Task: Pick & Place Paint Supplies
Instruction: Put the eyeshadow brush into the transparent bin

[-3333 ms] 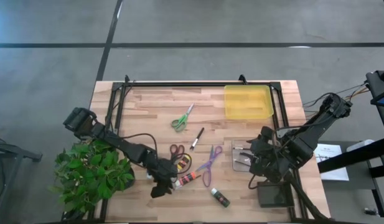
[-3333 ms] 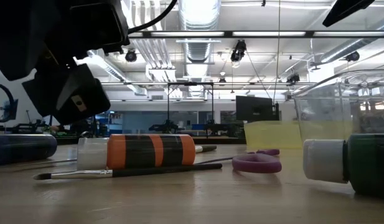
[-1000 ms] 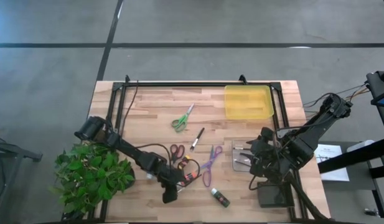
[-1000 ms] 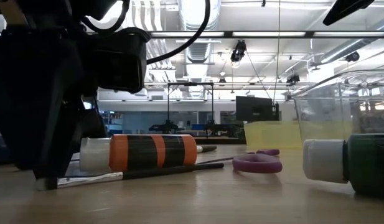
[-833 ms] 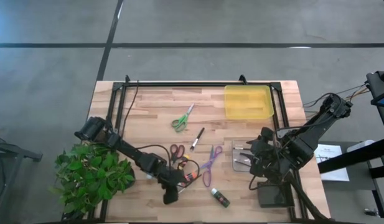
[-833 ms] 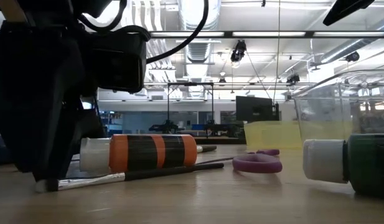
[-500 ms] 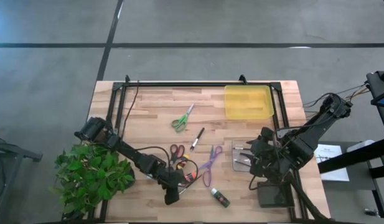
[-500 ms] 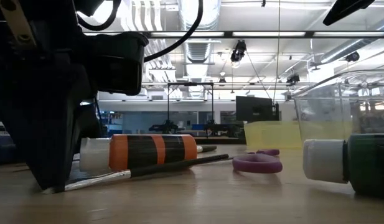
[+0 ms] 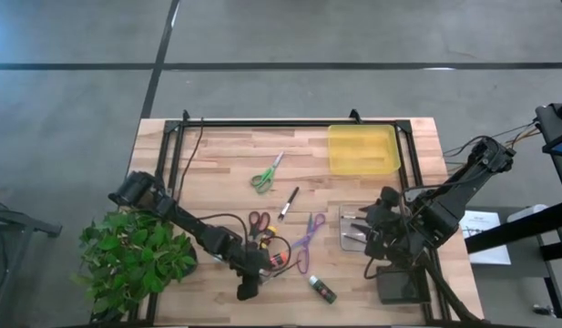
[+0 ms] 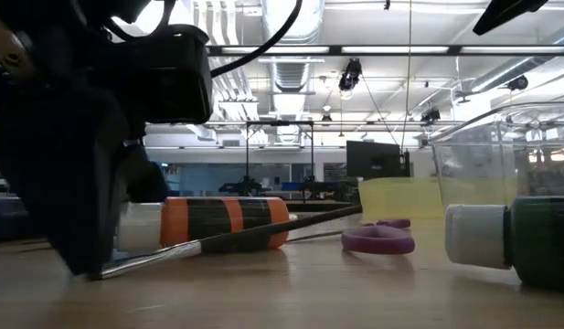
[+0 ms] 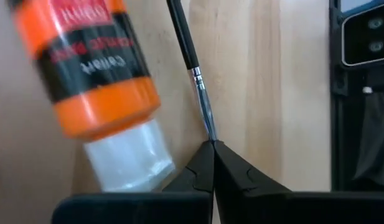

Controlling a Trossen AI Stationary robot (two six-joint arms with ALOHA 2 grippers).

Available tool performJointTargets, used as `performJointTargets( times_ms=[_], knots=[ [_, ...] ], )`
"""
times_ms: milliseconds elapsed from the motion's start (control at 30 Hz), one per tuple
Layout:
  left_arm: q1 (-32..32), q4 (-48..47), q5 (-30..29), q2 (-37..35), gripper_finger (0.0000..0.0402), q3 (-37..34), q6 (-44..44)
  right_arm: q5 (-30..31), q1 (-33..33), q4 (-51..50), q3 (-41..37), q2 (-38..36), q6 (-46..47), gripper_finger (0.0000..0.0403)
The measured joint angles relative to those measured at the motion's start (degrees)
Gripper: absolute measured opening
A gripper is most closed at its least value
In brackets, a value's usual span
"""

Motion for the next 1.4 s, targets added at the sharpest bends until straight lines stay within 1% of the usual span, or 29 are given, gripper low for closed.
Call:
performJointTargets(
  times_ms=[133, 367, 567, 733, 867, 1000, 1133, 1300, 1400],
  knots=[
    [0.2, 0.9, -1.5, -0.9, 0.0001, 0.0, 3.1, 0.0, 0.0, 2.1, -0.2, 0.2, -2.1, 0.0234],
    [0.2, 3.1, -0.7, -1.3, 0.0000, 0.9, 8.2, 1.4, 0.0, 5.7, -0.3, 1.2, -8.5, 0.0234],
    [0.5, 3.2, -0.1, -1.7, 0.0000, 5.2, 13.1, 0.8, 0.0, 13.4, -0.3, 2.5, -17.8, 0.0234],
    [2.3, -1.5, -0.2, -1.8, 0.0000, 10.5, 17.0, -0.6, -0.1, 20.9, -0.3, 4.4, -26.8, 0.0234],
    [3.6, -4.9, -0.2, -1.8, 0.0000, 13.4, 19.4, -2.0, -0.1, 21.4, 1.1, 7.9, -30.9, 0.0234],
    [5.1, -6.1, -0.2, -1.9, 0.0000, 14.0, 20.4, -3.1, -0.1, 21.3, 3.8, 12.7, -34.3, 0.0234],
    [6.2, -6.5, -0.2, -1.9, 0.0000, 13.9, 20.4, -4.8, -0.1, 20.1, 8.3, 17.5, -36.4, 0.0234],
    [6.4, -6.4, -0.2, -1.9, 0.0000, 13.9, 20.8, -5.5, -0.1, 15.7, 15.4, 24.5, -37.8, 0.0234],
    [6.4, -6.0, -0.2, -1.9, 0.0000, 13.9, 20.8, -7.2, -0.2, 14.3, 18.6, 28.1, -38.2, 0.0234]
  ],
)
